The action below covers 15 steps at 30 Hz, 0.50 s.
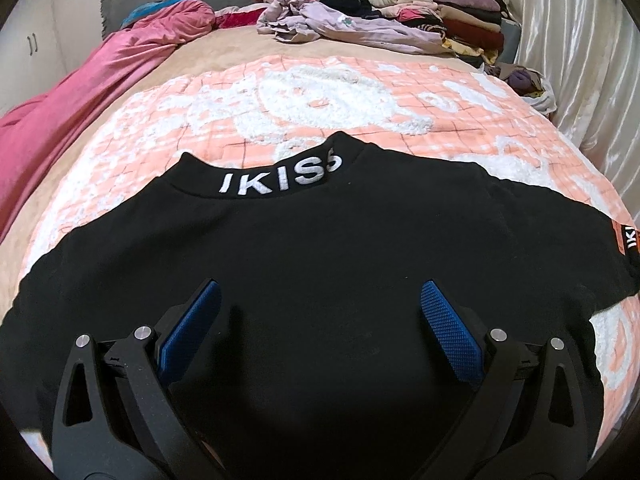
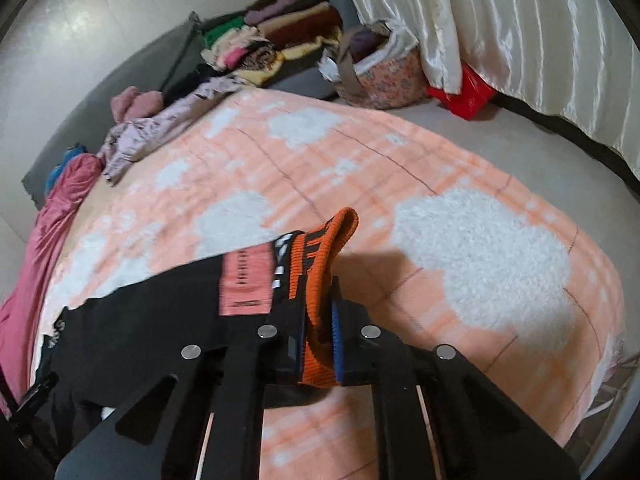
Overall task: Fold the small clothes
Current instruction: 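Lift the cuff with the right tool and lay it across the shirt body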
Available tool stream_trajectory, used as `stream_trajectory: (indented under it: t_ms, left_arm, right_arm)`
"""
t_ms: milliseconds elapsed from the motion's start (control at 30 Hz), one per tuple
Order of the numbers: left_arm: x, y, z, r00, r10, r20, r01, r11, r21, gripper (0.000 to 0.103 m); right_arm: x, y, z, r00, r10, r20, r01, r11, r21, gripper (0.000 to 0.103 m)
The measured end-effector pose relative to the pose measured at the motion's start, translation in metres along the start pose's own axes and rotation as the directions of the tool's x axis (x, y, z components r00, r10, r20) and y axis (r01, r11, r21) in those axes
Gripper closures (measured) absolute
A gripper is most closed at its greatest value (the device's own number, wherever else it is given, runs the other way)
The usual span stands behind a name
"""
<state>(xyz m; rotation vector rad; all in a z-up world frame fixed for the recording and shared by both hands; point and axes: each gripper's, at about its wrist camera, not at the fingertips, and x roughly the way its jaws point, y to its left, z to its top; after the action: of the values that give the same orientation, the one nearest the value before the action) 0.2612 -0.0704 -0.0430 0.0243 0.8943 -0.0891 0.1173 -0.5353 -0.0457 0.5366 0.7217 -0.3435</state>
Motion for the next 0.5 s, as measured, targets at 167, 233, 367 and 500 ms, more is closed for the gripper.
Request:
stream_trajectory:
  t_ms: [167, 233, 367, 500]
  left_arm:
    - [-0.002, 0.008, -0.002, 1.0, -0.01, 0.003, 0.01, 1.0, -0.014, 0.009]
    - [-0.004, 0.015, -0.003, 1.0, -0.008, 0.002, 0.008, 0.999, -0.034, 0.009]
    - [-0.007, 0.032, -0.006, 1.0, -0.021, 0.003, 0.021, 0.997, -0.079, 0.009]
    - [-0.011, 0.046, -0.006, 1.0, -0.024, 0.003, 0.024, 0.994, -0.105, 0.009]
  right_arm:
    - [-0.024, 0.041, -0.001, 0.998, 0.046, 0.041, -0.043, 0.996, -0.073, 0.094]
    - [-0.03, 0.06, -0.003, 0.998, 0.047, 0.051, -0.041, 0.993, -0.111, 0.094]
    - [-0.037, 0.096, -0.009, 0.995, 0.087, 0.057, -0.077, 0.983, -0.164, 0.094]
    - [-0.043, 0.137, -0.015, 0.986, 0.16, 0.036, -0.149, 0.966, -0.21, 0.094]
